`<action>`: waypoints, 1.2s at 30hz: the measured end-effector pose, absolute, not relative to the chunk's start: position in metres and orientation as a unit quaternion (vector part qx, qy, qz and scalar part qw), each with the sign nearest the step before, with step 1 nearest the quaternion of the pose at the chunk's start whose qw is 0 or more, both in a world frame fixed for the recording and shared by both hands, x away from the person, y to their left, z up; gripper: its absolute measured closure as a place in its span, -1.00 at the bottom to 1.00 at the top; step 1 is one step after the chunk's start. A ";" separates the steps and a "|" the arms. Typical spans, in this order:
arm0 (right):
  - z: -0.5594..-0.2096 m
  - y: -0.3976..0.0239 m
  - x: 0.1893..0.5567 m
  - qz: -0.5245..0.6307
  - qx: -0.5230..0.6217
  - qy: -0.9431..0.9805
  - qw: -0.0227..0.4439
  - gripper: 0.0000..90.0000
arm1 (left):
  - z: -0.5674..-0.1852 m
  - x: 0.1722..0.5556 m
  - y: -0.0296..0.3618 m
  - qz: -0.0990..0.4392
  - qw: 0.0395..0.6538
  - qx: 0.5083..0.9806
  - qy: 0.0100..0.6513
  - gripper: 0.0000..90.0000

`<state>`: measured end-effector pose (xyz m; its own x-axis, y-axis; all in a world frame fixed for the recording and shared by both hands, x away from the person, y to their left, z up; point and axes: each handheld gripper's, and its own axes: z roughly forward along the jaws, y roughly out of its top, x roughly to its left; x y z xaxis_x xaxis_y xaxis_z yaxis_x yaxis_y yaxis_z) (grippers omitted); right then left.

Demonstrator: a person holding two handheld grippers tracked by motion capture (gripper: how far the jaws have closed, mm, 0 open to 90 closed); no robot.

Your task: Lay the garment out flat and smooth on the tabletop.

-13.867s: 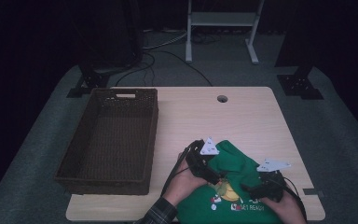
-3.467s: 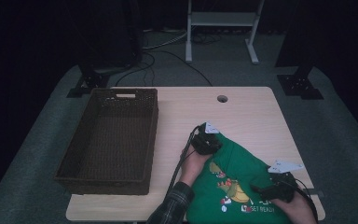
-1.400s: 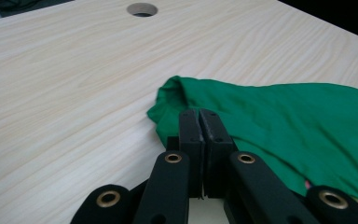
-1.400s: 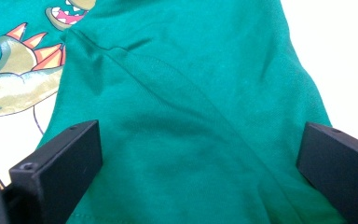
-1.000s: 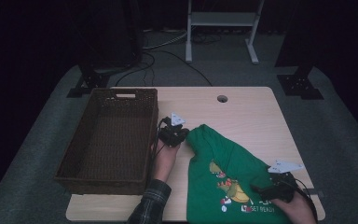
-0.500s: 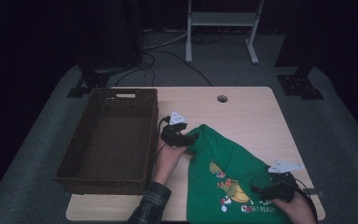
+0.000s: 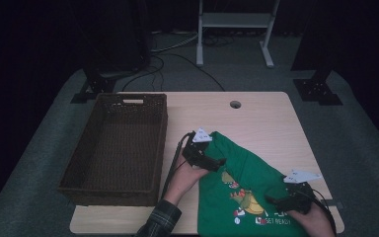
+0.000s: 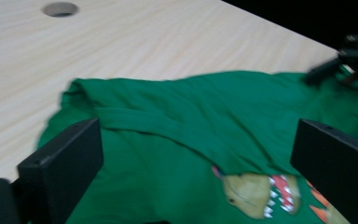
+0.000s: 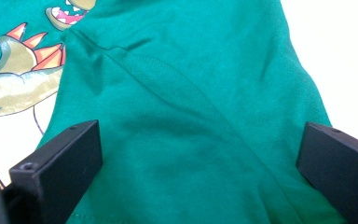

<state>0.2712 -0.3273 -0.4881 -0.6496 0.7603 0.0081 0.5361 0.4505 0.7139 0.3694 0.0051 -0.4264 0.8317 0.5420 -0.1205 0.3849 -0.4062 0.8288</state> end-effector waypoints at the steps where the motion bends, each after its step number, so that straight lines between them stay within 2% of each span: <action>1: -0.488 -0.327 0.271 0.353 0.387 0.837 0.159 -1.00 | -0.427 0.367 0.004 0.082 0.468 0.837 0.272 -1.00; 11: -0.488 -0.327 0.271 0.353 0.388 0.837 0.159 -1.00 | -0.441 0.347 -0.014 0.075 0.454 0.859 0.226 -1.00; 24: -0.488 -0.327 0.271 0.353 0.387 0.837 0.159 -1.00 | -0.478 0.336 -0.007 0.073 0.390 0.887 0.237 -1.00; 36: -0.488 -0.327 0.271 0.354 0.383 0.839 0.157 -1.00 | -0.485 0.328 -0.002 0.100 0.374 0.894 0.224 -0.99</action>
<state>0.2708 -0.3268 -0.4882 -0.6566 0.7542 0.0076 0.5318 0.4559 0.7137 0.3282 -0.0022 -0.4850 0.8794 0.4760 0.0118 0.3262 -0.6203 0.7133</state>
